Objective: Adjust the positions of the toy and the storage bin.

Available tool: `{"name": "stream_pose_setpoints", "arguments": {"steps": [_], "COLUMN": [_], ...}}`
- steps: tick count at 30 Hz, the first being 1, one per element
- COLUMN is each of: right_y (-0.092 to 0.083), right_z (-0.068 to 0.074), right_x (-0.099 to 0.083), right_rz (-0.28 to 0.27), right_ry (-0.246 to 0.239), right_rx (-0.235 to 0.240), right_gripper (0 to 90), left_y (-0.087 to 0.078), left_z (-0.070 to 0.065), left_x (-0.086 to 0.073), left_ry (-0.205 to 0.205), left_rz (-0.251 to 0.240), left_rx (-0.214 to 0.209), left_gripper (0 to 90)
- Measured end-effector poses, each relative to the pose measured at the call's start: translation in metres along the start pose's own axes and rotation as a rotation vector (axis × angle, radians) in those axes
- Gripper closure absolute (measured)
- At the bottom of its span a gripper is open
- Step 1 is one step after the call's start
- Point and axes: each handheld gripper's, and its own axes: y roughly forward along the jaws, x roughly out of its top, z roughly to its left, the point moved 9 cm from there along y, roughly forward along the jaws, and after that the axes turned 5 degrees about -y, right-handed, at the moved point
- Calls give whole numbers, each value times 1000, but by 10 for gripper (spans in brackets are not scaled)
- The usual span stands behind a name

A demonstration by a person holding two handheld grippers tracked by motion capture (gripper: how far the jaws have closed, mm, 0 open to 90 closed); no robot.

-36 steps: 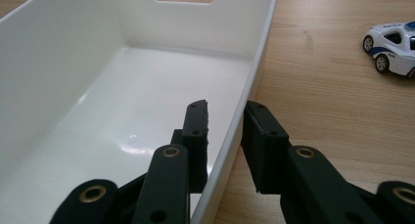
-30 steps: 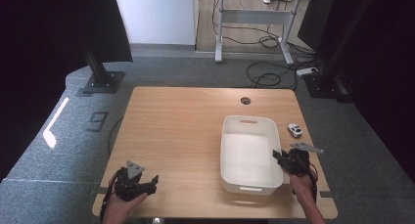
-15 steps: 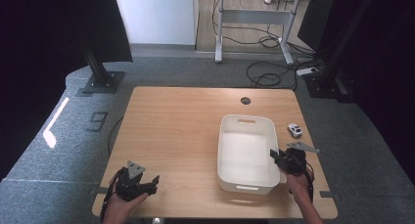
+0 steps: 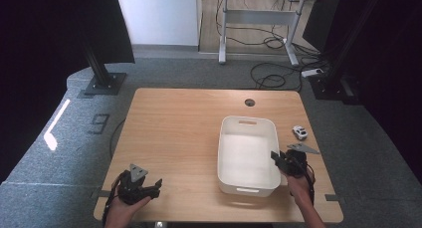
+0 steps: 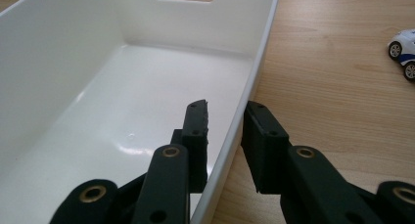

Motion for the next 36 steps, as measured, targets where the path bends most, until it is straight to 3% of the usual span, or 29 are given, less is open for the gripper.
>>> {"name": "stream_pose_setpoints", "arguments": {"steps": [36], "right_y": [14], "right_z": [24], "right_x": [8], "right_rz": [0], "right_ry": [-1], "right_rx": [-2], "right_gripper": [713], "left_y": [-1], "left_z": [-1], "left_x": [-1], "left_ry": [5], "left_rz": [4], "left_rx": [-6], "left_gripper": [198]}}
